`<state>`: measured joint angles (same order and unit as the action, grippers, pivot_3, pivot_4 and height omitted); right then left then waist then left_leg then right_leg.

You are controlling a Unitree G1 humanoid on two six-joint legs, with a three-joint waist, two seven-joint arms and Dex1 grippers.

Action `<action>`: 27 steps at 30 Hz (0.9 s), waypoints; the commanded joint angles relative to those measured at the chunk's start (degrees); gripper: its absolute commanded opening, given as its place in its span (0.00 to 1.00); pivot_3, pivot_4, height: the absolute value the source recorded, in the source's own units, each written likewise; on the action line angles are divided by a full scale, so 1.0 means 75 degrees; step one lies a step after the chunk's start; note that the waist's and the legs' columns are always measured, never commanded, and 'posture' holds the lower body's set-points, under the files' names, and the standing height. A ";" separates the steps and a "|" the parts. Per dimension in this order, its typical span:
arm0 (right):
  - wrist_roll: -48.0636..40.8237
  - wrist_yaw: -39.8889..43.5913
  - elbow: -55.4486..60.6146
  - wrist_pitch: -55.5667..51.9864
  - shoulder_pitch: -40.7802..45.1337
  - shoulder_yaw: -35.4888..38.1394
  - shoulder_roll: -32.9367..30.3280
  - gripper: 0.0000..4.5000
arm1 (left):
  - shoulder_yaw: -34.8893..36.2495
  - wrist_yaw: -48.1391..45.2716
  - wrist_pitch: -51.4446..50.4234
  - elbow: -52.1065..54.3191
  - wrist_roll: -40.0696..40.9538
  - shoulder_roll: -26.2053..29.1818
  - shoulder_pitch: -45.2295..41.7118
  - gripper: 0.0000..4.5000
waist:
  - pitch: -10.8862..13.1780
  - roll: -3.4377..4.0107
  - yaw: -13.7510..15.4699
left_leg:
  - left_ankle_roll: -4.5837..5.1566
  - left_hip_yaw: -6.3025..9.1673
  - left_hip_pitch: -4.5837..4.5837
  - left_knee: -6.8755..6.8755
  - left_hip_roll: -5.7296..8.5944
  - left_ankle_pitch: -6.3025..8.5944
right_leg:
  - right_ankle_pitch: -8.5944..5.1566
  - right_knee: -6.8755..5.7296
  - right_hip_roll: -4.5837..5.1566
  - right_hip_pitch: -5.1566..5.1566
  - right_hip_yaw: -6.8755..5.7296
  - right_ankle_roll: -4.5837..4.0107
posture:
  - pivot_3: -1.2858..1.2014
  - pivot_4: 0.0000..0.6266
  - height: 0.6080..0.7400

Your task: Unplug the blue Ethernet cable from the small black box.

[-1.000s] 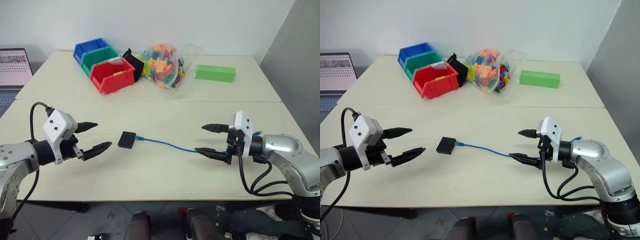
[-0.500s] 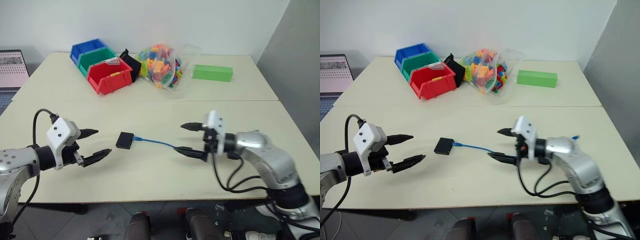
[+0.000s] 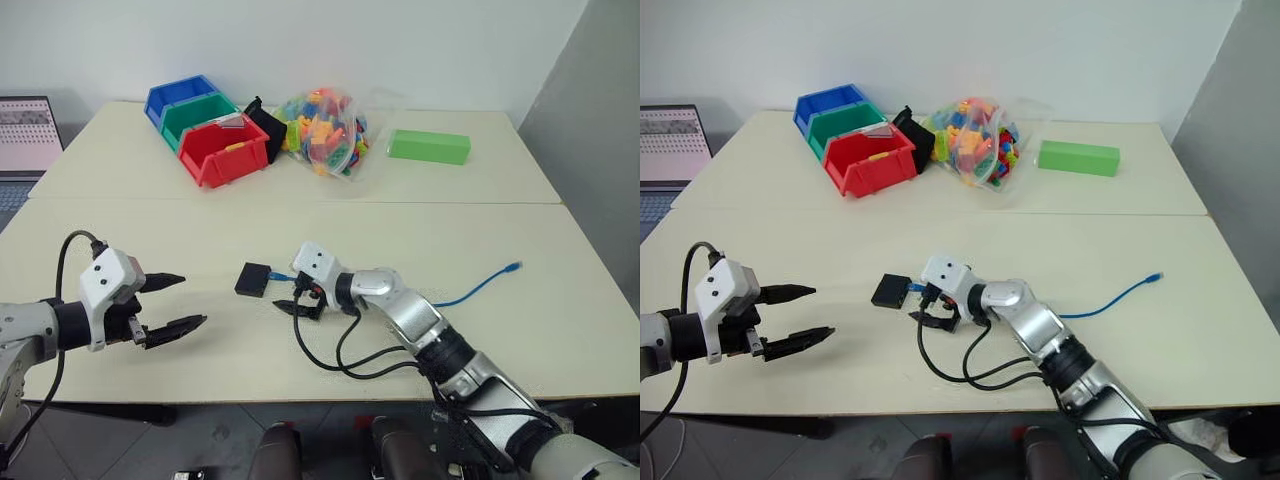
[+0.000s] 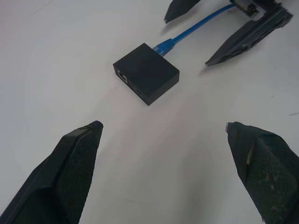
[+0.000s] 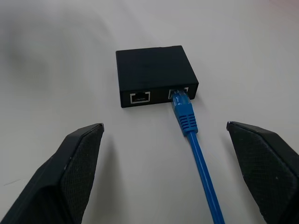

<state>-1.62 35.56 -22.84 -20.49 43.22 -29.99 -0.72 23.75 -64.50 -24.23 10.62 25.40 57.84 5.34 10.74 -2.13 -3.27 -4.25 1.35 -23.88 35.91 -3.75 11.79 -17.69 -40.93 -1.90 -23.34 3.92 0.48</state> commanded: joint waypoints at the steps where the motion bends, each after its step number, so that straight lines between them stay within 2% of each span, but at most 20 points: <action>1: 0.0204 -0.0010 -0.0936 0.0503 0.0538 0.0214 0.0388 0.99 | 0.0071 -0.0018 0.0122 0.0202 0.0003 0.0084 -0.0092 1.00 | 0.0000 0.0000 -0.0002 | 0.0000 0.0000 -0.0001 -0.0002 0.0000 0.0000 | 0.0001 -0.0001 0.0000 -0.0002 0.0000 -0.0003 | 0.52 0.24 1.00; 5: 0.0345 0.0068 -0.1751 0.0832 0.0857 0.0312 0.0607 0.83 | 0.0015 -0.0036 0.0126 0.0274 0.0015 0.0063 -0.0096 1.00 | 0.0001 0.0001 0.0001 | 0.0000 0.0000 -0.0001 -0.0003 0.0001 0.0000 | 0.0003 -0.0002 0.0000 -0.0002 -0.0001 -0.0006 | 0.52 0.24 1.00; 8: 0.0474 0.0181 -0.2104 0.0996 0.0962 0.0342 0.0698 0.63 | 0.0007 -0.0045 0.0142 0.0288 0.0014 0.0051 -0.0078 1.00 | 0.0000 0.0000 0.0002 | 0.0000 0.0002 0.0000 -0.0003 0.0001 0.0000 | 0.0003 -0.0003 0.0000 -0.0002 -0.0001 -0.0006 | 0.52 0.24 1.00; 9: 0.0525 0.0206 -0.2162 0.1034 0.0970 0.0344 0.0712 0.60 | 0.0005 -0.0049 0.0151 0.0291 0.0012 0.0047 -0.0068 1.00 | 0.0000 0.0000 0.0001 | 0.0000 0.0002 0.0000 -0.0003 0.0001 0.0000 | 0.0003 -0.0003 0.0000 -0.0002 0.0000 -0.0006 | 0.52 0.24 1.00; 18: 0.1122 0.0252 -0.2107 0.1418 0.1041 0.0250 0.0502 0.07 | -0.0074 -0.0036 0.0241 0.0001 -0.0006 0.0019 -0.0197 1.00 | 0.0000 0.0000 0.0005 | 0.0000 0.0003 0.0000 -0.0003 0.0002 0.0000 | 0.0002 -0.0007 0.0001 -0.0002 0.0000 -0.0005 | 0.52 0.24 1.00; 24: 0.1810 0.0239 -0.1228 0.2025 0.1052 0.0079 -0.0077 0.04 | -0.0243 0.0169 0.0189 -0.0460 -0.0023 -0.0165 -0.0558 1.00 | 0.0002 0.0003 0.0019 | 0.0000 0.0001 -0.0001 -0.0002 0.0004 0.0000 | 0.0001 -0.0006 0.0001 -0.0002 -0.0002 -0.0004 | 0.52 0.24 1.00; 27: 0.2278 0.0395 0.0241 0.3000 0.0785 -0.0043 -0.0961 0.04 | -0.0363 0.0521 -0.0460 -0.0543 0.0458 -0.0579 -0.1074 1.00 | 0.0002 0.0003 0.0044 | 0.0000 0.0001 -0.0007 -0.0001 0.0006 0.0000 | 0.0002 -0.0005 0.0003 -0.0005 -0.0005 -0.0004 | 0.52 0.24 1.00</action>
<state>13.57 37.61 -29.92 -3.77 49.58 -30.40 -5.61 20.96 -62.46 -24.74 5.98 25.82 55.04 -0.28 10.76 -2.10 -2.95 -4.25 1.37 -23.94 35.90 -3.71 11.79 -17.68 -40.95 -1.87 -23.36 3.88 0.45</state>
